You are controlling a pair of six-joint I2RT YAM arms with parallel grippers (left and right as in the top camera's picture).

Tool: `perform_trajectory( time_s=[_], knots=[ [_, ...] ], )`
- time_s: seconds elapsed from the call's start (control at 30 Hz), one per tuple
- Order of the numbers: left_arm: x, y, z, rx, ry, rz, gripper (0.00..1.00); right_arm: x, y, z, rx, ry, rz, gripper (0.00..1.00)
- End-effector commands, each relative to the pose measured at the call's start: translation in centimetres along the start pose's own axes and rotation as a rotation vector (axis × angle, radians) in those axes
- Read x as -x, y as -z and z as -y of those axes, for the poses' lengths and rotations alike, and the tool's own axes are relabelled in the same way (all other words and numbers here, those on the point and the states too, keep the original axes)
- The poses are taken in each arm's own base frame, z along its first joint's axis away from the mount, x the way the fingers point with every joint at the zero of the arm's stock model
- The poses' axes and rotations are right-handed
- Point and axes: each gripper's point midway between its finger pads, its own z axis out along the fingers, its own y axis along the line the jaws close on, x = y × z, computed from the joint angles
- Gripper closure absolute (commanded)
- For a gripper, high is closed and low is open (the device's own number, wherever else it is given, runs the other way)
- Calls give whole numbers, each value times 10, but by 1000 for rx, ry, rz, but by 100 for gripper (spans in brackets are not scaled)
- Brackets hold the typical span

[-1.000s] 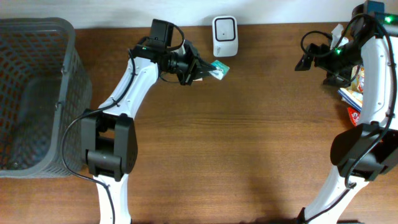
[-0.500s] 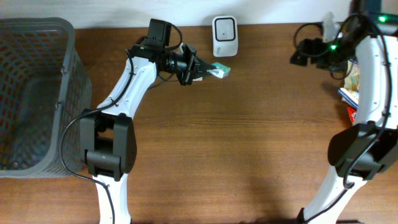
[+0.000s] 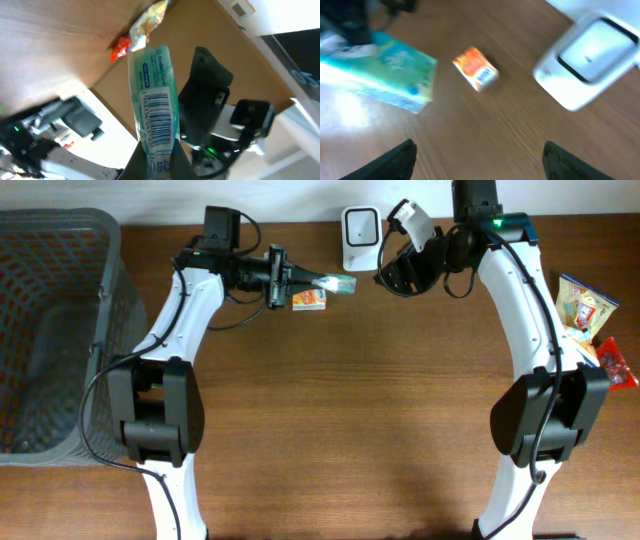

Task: Scan the item barcode
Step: 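Bring the right gripper to the green pack and take it from the left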

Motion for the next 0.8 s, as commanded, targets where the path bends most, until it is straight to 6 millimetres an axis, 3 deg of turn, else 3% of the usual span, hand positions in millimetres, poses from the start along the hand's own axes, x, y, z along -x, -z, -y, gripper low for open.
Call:
perform_trajectory(
  time_s=[0.0,0.13,0.27,0.4,0.57,0.63,0.77],
  knots=[
    [-8,18,10,-42,62,-70,100,16,-3,-41,199,192,136,19],
    [-3,28,12,-59,69,-54,100,14,-15,-62,275,281,160,21],
    [-3,29,12,-60,70,-53,100,26,-32,-91,311,392,166,23],
    [-12,30,13,-66,68,-106,100,33,-57,-100,267,480,130,28],
    [-12,30,14,-66,68,-109,100,31,-67,-99,271,486,127,31],
    [-15,30,14,-68,67,-125,100,28,-75,-90,241,494,111,31],
    [-16,30,14,-69,65,-132,100,38,-77,-79,185,538,139,30]
  ],
)
